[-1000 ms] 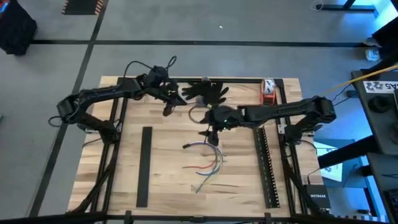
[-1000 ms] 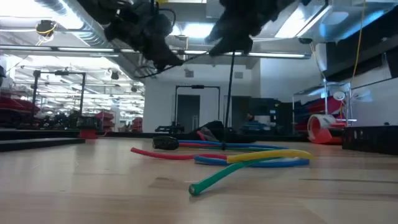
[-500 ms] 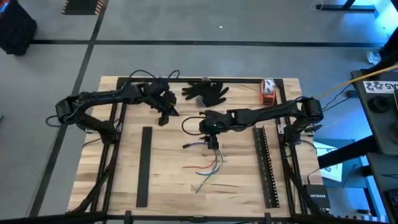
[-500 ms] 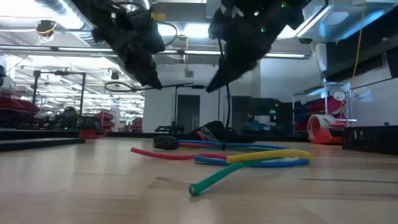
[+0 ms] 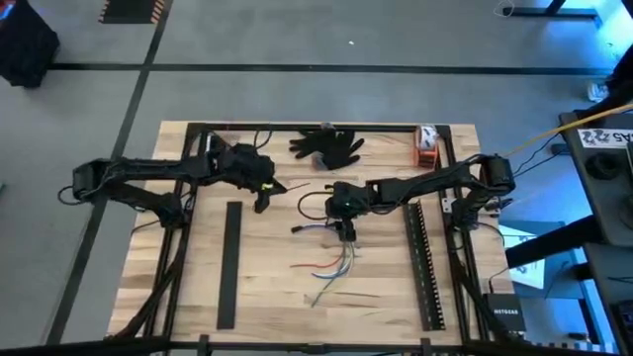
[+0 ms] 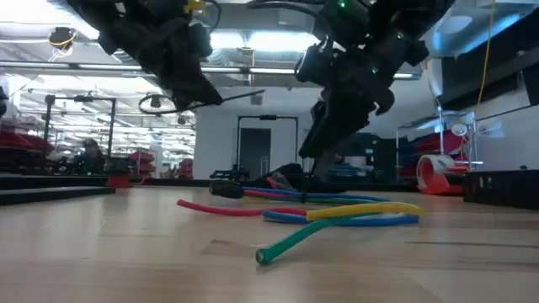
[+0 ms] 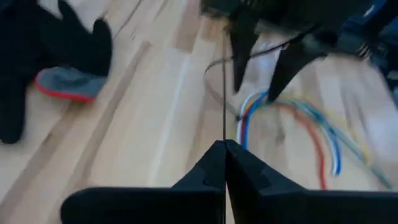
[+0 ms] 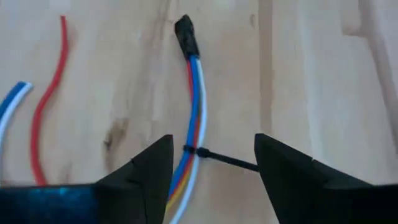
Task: Ziptie cables
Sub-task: Wrap the cable wires with the black ziptie
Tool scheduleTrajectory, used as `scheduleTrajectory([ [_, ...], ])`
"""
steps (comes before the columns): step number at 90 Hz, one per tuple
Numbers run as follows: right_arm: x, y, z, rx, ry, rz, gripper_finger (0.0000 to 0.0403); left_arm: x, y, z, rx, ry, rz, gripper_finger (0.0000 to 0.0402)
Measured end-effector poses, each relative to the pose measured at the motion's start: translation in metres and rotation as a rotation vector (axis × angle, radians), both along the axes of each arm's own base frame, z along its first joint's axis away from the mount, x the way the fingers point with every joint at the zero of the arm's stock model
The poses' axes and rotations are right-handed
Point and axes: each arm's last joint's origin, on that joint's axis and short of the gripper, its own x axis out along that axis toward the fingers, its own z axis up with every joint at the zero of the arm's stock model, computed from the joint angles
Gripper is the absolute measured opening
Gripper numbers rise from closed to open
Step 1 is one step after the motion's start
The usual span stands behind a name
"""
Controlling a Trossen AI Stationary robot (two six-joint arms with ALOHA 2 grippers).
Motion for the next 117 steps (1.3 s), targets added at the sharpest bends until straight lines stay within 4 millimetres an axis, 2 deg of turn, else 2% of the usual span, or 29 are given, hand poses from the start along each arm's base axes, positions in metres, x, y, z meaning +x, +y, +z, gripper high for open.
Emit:
scheduleTrajectory([
  [16, 0.004, 0.001, 0.002, 0.021, -0.042, 0.009, 0.0216, 0.006, -0.022, -0.003, -0.005, -0.007, 0.055, 0.0000],
  [35, 0.013, 0.005, -0.011, 0.068, -0.059, -0.026, 0.0216, 0.007, -0.037, -0.002, 0.006, -0.010, 0.089, 0.0000],
  [61, 0.022, 0.027, -0.036, 0.031, -0.065, -0.063, 0.0216, 0.018, -0.042, -0.010, 0.031, -0.021, 0.012, 0.0000],
  [76, 0.021, 0.028, -0.043, 0.038, -0.025, -0.129, 0.0216, 0.032, -0.042, -0.019, 0.060, -0.062, -0.028, 0.0000],
  [87, 0.019, 0.028, -0.052, 0.047, 0.029, -0.143, 0.0212, 0.037, -0.042, -0.030, 0.067, -0.029, -0.034, 0.0000],
  [100, 0.020, 0.028, -0.060, 0.048, 0.057, -0.148, 0.0166, 0.037, -0.042, -0.031, 0.083, -0.022, -0.044, 0.0000],
  [117, 0.021, 0.029, -0.073, 0.068, 0.084, -0.164, 0.0047, 0.035, -0.041, -0.025, 0.071, -0.047, -0.033, 0.0000],
])
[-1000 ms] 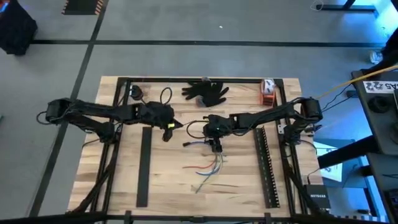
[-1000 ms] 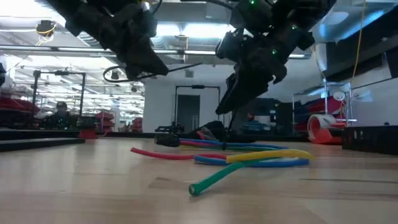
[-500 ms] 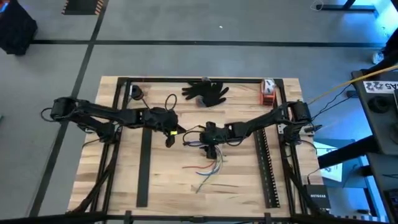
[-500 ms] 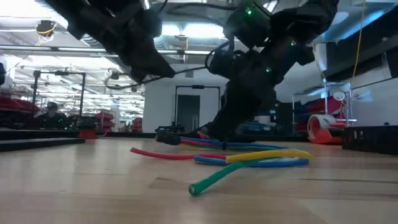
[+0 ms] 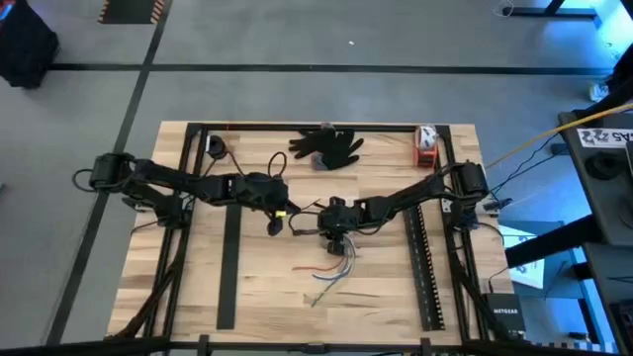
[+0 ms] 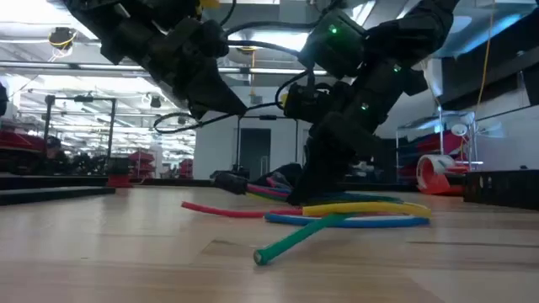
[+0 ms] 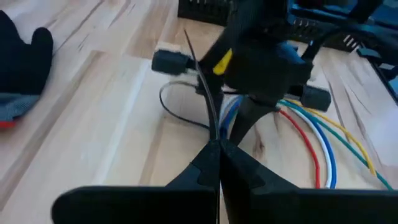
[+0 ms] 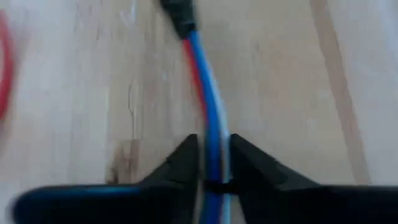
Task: Ziptie cables
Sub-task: Wrap the cable wires with the black ziptie
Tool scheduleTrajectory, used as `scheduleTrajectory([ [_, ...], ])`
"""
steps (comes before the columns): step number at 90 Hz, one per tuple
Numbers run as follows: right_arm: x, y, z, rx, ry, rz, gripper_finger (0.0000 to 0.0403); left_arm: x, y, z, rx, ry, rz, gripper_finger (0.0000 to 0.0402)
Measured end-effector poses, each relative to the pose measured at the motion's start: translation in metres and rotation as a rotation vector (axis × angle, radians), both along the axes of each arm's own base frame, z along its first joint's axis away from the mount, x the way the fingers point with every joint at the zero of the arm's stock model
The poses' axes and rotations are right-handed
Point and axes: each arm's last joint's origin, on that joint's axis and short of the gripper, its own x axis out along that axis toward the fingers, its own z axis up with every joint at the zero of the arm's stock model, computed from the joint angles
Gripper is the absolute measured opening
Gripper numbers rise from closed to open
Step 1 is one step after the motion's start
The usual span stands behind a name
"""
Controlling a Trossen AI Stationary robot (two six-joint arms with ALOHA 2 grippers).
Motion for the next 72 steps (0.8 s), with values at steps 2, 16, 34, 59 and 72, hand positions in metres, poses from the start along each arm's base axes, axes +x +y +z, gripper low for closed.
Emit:
scheduleTrajectory([
  [2, 0.000, 0.000, 0.000, 0.005, 0.001, -0.001, 0.0032, -0.001, 0.000, 0.002, -0.001, -0.009, 0.003, 0.0000],
  [16, 0.001, 0.000, 0.015, 0.009, -0.030, -0.021, 0.0019, -0.008, 0.001, 0.022, 0.015, -0.092, 0.036, 0.0000],
  [34, 0.001, -0.007, 0.068, -0.128, -0.169, -0.111, 0.0005, -0.015, 0.005, 0.053, 0.037, -0.213, 0.074, 0.0000],
  [59, 0.011, -0.008, 0.115, -0.219, -0.279, -0.128, 0.0002, -0.010, 0.017, 0.067, 0.093, -0.348, 0.111, 0.0000],
  [72, 0.013, -0.009, 0.120, -0.258, -0.290, -0.147, 0.0001, -0.008, 0.022, 0.061, 0.103, -0.324, 0.121, 0.0000],
])
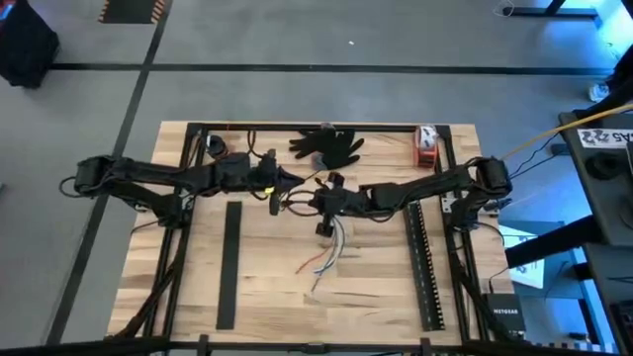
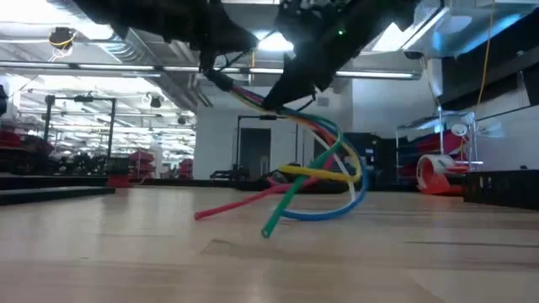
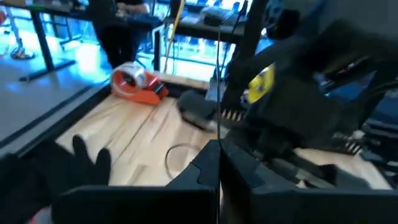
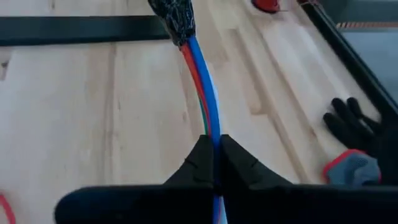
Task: Ziptie cables
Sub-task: Wrap the cable wires with the black ziptie
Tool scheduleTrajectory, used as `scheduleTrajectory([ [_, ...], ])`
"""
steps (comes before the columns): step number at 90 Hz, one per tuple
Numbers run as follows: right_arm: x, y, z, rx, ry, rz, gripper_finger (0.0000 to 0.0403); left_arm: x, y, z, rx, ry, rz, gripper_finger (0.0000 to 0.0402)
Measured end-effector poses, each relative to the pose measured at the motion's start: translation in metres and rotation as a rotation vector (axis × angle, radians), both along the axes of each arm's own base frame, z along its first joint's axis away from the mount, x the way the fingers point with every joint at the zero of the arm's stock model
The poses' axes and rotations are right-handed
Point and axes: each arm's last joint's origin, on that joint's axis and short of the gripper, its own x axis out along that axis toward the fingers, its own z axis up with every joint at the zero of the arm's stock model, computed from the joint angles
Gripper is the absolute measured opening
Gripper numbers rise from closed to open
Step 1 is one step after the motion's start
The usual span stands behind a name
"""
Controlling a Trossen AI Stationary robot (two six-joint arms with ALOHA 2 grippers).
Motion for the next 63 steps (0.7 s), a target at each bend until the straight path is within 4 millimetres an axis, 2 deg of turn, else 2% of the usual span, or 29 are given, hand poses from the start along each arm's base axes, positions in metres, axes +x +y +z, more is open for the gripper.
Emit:
scheduleTrajectory([
  [13, 0.000, 0.000, 0.009, 0.001, -0.030, 0.002, 0.0001, 0.000, 0.000, -0.003, 0.017, -0.002, -0.002, 0.0000],
  [30, 0.001, 0.001, 0.009, 0.023, -0.038, 0.028, 0.0001, 0.005, 0.007, -0.006, 0.037, -0.024, 0.022, 0.0000],
  [49, 0.004, 0.002, -0.001, 0.037, -0.009, 0.037, 0.0000, 0.037, 0.010, -0.037, 0.022, -0.087, -0.005, 0.0000],
  [63, 0.006, 0.002, -0.025, 0.081, 0.050, 0.004, 0.0001, 0.054, 0.015, -0.065, -0.079, -0.131, -0.069, 0.0000],
])
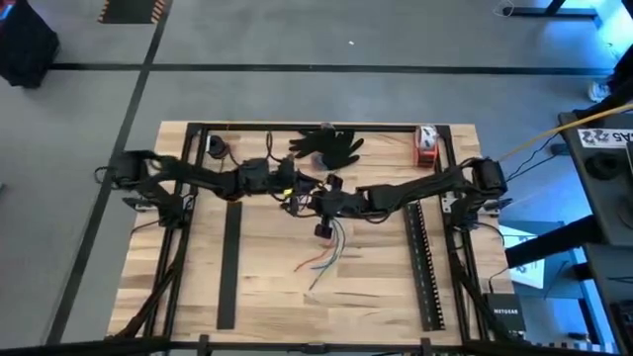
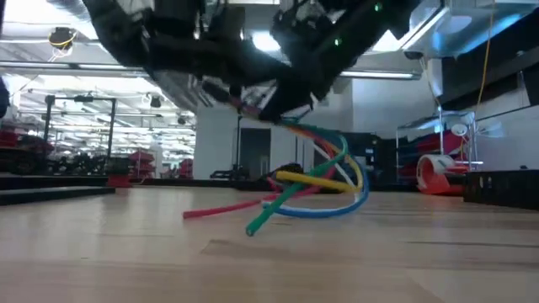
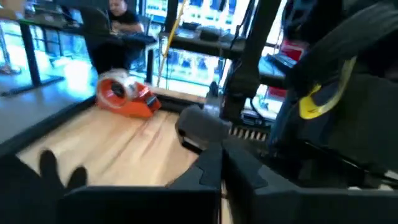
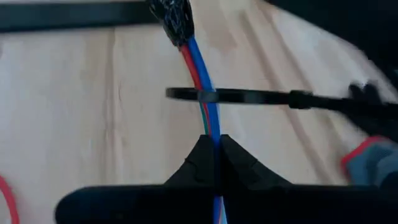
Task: Ziptie cables
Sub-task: Wrap the cable wires with the black ziptie
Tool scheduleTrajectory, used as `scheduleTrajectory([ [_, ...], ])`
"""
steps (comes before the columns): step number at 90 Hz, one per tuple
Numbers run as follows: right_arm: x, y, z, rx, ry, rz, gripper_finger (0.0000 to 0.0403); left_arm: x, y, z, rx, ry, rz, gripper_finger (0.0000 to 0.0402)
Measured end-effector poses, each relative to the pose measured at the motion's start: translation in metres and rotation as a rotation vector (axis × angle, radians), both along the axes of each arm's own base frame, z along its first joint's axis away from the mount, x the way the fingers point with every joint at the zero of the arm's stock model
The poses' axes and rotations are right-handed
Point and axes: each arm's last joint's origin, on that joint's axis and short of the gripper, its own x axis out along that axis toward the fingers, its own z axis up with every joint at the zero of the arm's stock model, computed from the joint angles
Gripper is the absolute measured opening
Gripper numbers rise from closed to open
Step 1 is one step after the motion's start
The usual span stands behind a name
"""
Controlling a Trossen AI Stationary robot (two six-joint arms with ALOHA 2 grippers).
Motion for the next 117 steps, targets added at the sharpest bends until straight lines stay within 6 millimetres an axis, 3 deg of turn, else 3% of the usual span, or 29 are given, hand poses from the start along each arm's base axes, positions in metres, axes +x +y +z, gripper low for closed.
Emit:
scheduleTrajectory([
  [16, 0.003, 0.001, -0.030, 0.084, 0.061, -0.039, 0.0011, 0.015, 0.000, -0.044, -0.083, 0.010, -0.052, 0.0000],
  [34, 0.004, 0.003, -0.048, 0.146, 0.127, -0.044, 0.0067, 0.020, 0.000, -0.073, -0.141, 0.030, -0.064, 0.0000],
  [56, -0.008, 0.003, -0.024, 0.159, 0.144, -0.042, 0.0157, 0.020, 0.000, -0.069, -0.147, 0.001, -0.079, 0.0000],
  [67, -0.023, 0.001, -0.008, 0.155, 0.199, -0.051, 0.0179, 0.020, 0.001, -0.069, -0.178, -0.004, -0.077, 0.0000],
  [75, -0.036, 0.002, -0.002, 0.173, 0.144, -0.056, 0.0182, 0.020, 0.001, -0.068, -0.187, -0.004, -0.078, 0.0000],
  [89, -0.066, 0.004, -0.035, 0.223, -0.080, -0.128, 0.0175, 0.020, 0.000, -0.068, -0.199, -0.008, -0.084, 0.0000],
  [102, -0.080, 0.001, -0.055, 0.286, -0.419, -0.128, 0.0168, 0.020, 0.000, -0.067, -0.214, -0.017, -0.086, 0.0000],
  [117, -0.076, -0.001, -0.081, 0.184, -0.437, -0.165, 0.0166, 0.020, 0.000, -0.065, -0.224, -0.038, -0.089, 0.0000],
])
